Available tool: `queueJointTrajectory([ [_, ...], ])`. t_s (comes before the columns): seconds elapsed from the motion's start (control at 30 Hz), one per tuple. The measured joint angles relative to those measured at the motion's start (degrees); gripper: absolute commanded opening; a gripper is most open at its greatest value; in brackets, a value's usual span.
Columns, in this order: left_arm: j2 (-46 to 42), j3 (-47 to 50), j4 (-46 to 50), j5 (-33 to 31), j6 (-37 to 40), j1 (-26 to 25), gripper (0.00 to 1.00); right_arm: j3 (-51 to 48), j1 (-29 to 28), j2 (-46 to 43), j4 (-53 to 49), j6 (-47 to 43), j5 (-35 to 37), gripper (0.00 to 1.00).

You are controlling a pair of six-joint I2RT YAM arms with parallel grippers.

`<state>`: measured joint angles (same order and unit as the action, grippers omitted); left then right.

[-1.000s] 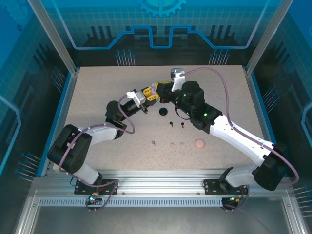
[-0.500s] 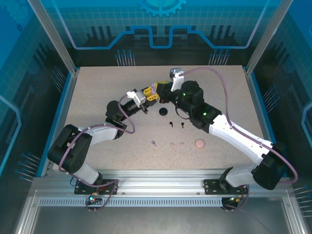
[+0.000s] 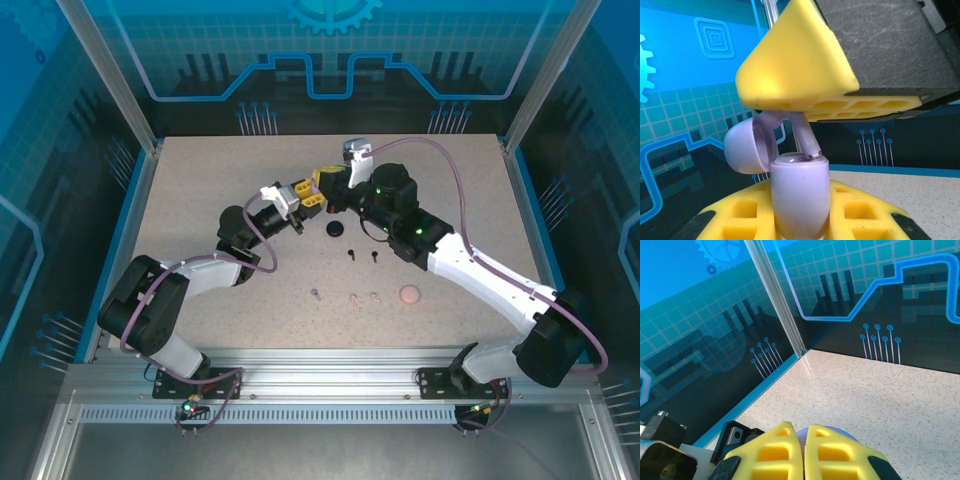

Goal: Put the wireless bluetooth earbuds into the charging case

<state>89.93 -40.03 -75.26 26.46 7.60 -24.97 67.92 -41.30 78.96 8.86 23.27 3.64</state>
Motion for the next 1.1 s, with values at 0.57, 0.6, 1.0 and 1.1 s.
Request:
queueJointTrajectory([
  [0.57, 0.02, 0.0, 0.87, 0.22, -0.11, -0.35, 0.0, -1.57, 0.83, -1.4, -0.02, 0.66, -1.38, 0.04],
  [0.6, 0.0, 0.0, 0.85, 0.24, -0.11, -0.44, 0.0, -1.84, 1.07, -1.66, -0.15, 0.66, -1.42, 0.04],
  [1.0, 0.02, 0.0, 1.64, 0.42, -0.11, -0.44, 0.0, -3.06, 2.19, -1.86, 0.33, 0.66, -2.19, 0.04],
  [1.1, 0.0, 0.0, 1.66, 0.39, -0.13, -0.44, 0.0, -3.08, 2.36, -1.75, 0.68, 0.72, -2.67, 0.04],
])
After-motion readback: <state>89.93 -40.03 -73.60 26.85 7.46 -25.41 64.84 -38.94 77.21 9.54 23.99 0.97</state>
